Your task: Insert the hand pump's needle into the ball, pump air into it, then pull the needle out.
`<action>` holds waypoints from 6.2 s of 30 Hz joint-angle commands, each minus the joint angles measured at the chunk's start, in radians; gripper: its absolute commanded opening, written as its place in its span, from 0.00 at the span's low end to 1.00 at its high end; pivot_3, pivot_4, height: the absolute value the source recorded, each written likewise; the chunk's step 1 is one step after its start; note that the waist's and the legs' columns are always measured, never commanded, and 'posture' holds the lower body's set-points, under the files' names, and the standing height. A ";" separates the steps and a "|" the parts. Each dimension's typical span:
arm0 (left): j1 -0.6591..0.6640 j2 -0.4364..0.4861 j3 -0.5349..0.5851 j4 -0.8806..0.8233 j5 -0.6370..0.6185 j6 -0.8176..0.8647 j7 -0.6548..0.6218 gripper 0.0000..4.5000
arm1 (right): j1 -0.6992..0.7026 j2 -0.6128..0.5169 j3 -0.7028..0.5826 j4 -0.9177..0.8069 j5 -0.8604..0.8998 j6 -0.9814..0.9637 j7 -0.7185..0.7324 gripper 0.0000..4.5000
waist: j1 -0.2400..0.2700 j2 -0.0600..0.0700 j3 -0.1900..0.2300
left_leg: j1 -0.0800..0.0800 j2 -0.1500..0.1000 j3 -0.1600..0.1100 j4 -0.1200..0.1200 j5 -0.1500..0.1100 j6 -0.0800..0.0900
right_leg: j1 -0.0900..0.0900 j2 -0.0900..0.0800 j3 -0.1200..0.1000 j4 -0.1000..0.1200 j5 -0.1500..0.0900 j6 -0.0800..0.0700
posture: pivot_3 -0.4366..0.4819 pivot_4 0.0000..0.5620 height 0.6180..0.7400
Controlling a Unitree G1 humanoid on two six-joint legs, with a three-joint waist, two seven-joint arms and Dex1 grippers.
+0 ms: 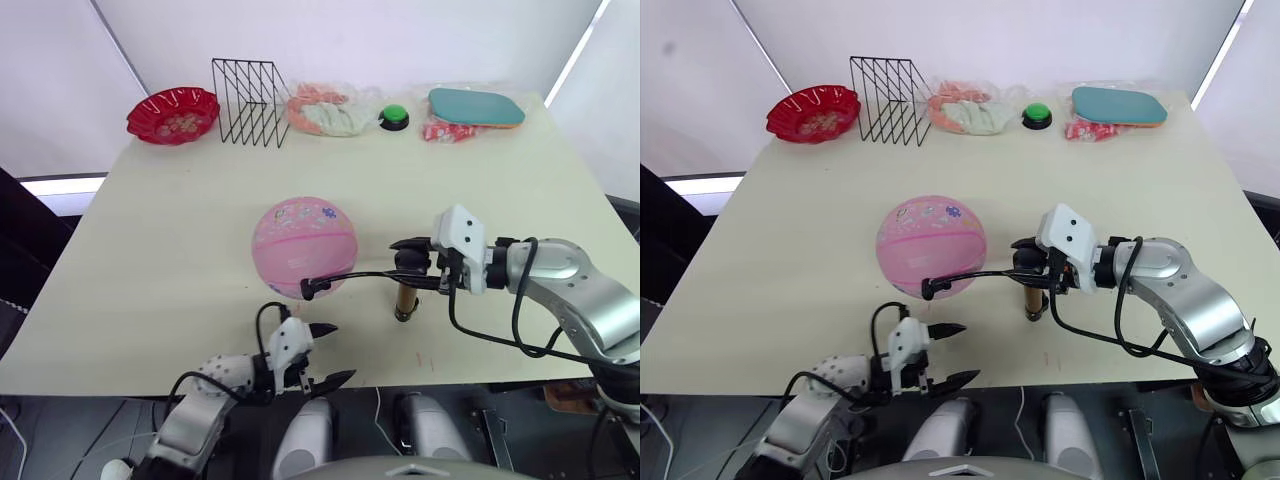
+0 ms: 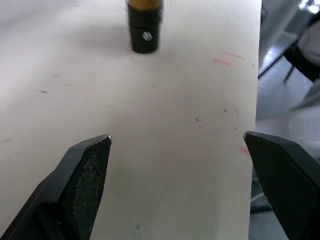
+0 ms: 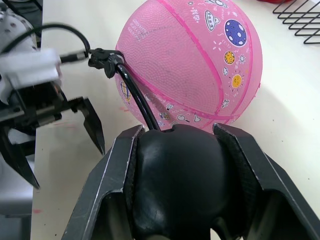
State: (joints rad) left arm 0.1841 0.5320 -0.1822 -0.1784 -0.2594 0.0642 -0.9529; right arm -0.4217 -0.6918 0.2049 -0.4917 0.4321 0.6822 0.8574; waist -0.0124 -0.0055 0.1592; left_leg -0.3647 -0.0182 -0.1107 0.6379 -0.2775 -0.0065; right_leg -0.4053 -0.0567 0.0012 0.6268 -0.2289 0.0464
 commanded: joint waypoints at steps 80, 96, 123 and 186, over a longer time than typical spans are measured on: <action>0.014 0.266 0.626 -0.152 -0.395 0.196 -0.188 1.00 | 0.321 -0.028 -0.251 -0.198 -0.011 -0.293 0.301 0.99 | -0.001 -0.010 0.012 | -0.001 0.006 0.017 0.015 0.007 -0.004 | -0.007 0.008 0.014 0.013 0.010 -0.007 | 0.48 0.27 1.00; -0.374 0.304 0.424 0.086 -0.255 0.132 -0.255 1.00 | 0.552 -0.083 -0.462 -0.357 0.156 -0.243 0.141 0.99 | 0.000 -0.015 0.015 | 0.000 0.006 0.020 0.015 0.007 -0.004 | -0.007 0.009 0.017 0.014 0.013 -0.003 | 0.48 0.27 1.00; -0.525 0.251 0.197 0.241 -0.018 -0.054 -0.203 1.00 | 0.143 0.055 0.072 -0.174 -0.104 -0.252 -0.053 0.99 | -0.003 -0.016 0.016 | 0.004 0.008 0.021 0.016 0.007 -0.004 | -0.007 0.010 0.018 0.016 0.013 -0.003 | 0.48 0.27 1.00; -0.548 0.243 0.215 0.145 -0.065 0.215 -0.119 1.00 | -0.143 0.368 0.391 0.354 -0.841 -0.740 -0.160 0.08 | -0.005 -0.014 0.015 | 0.004 0.006 0.020 0.016 0.007 -0.004 | -0.007 0.010 0.019 0.017 0.015 -0.003 | 0.48 0.27 1.00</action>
State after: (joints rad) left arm -0.3718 0.7776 0.0583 -0.0563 -0.3388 0.2334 -1.0817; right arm -0.5603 -0.3349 0.6024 -0.1362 -0.3984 -0.0372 0.7136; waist -0.0176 -0.0197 0.1740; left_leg -0.3607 -0.0119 -0.0904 0.6536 -0.2701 -0.0101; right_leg -0.4121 -0.0464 0.0197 0.6440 -0.2144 0.0439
